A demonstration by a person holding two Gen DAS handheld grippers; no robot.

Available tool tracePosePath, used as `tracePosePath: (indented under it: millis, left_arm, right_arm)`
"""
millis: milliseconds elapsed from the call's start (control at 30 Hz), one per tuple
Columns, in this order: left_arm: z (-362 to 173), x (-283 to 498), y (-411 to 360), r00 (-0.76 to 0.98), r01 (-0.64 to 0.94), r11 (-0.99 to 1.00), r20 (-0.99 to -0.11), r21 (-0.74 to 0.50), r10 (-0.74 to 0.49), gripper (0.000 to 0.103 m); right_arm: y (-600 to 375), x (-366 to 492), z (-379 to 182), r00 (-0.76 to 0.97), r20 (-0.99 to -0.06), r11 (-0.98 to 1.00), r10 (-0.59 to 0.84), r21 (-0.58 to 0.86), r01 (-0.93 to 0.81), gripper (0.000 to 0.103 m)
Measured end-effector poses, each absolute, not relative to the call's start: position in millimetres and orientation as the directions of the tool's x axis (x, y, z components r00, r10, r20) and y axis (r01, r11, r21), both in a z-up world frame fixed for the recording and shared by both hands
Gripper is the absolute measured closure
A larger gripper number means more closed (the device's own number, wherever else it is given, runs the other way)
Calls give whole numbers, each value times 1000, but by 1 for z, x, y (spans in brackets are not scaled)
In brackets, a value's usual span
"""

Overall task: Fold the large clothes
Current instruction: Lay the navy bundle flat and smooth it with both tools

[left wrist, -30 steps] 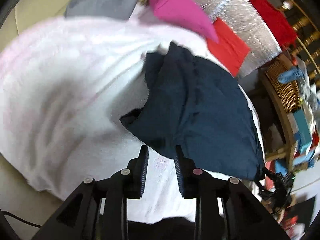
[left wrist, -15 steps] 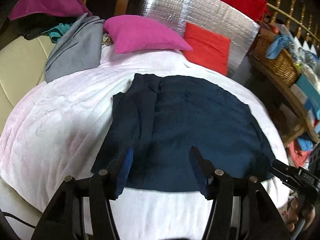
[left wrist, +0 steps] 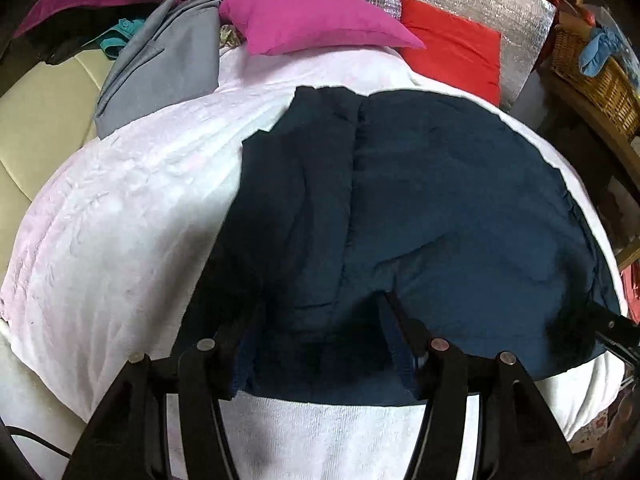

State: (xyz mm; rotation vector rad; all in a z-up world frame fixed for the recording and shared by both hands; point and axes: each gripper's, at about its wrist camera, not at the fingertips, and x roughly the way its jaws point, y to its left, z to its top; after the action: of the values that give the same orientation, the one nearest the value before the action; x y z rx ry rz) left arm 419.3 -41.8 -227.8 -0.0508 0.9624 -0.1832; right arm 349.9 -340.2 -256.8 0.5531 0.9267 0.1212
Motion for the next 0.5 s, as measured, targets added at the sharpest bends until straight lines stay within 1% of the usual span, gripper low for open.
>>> tracePosePath:
  millis: [67, 100, 133, 200, 233, 267, 333, 467, 500]
  left_arm:
    - [-221, 415, -37, 576, 127, 984, -798, -128, -178, 42]
    - [-218, 412, -35, 587, 123, 984, -790, -126, -175, 38]
    - [-218, 410, -34, 593, 119, 986, -788, -120, -167, 31]
    - [-222, 412, -34, 583, 100, 990, -800, -100, -140, 23]
    - [-229, 414, -35, 562, 92, 992, -817, -89, -126, 22]
    - [-239, 419, -37, 525, 93, 992, -843, -81, -118, 22]
    - [-246, 420, -36, 522, 89, 992, -844, -93, -126, 20]
    - [-247, 410, -35, 554, 95, 993, -825, -72, -113, 19]
    - [-249, 407, -35, 558, 90, 994, -823, -66, -105, 16]
  right_arm:
    - [-353, 341, -245, 655, -712, 872, 253, 461, 164, 53]
    - [-359, 338, -241, 672, -707, 876, 223, 447, 180, 53]
    - [-369, 333, -239, 690, -701, 877, 180, 432, 210, 53]
    - [-383, 334, -246, 682, -715, 866, 150, 428, 258, 54]
    - [-390, 338, -256, 657, -738, 858, 154, 430, 282, 55]
    - [-393, 344, -270, 623, -764, 851, 165, 430, 301, 62]
    - [-396, 350, -285, 604, -777, 851, 175, 428, 305, 68]
    - [-398, 347, -280, 599, -782, 847, 173, 428, 313, 69]
    - [-398, 346, -277, 602, -778, 842, 178, 437, 316, 69]
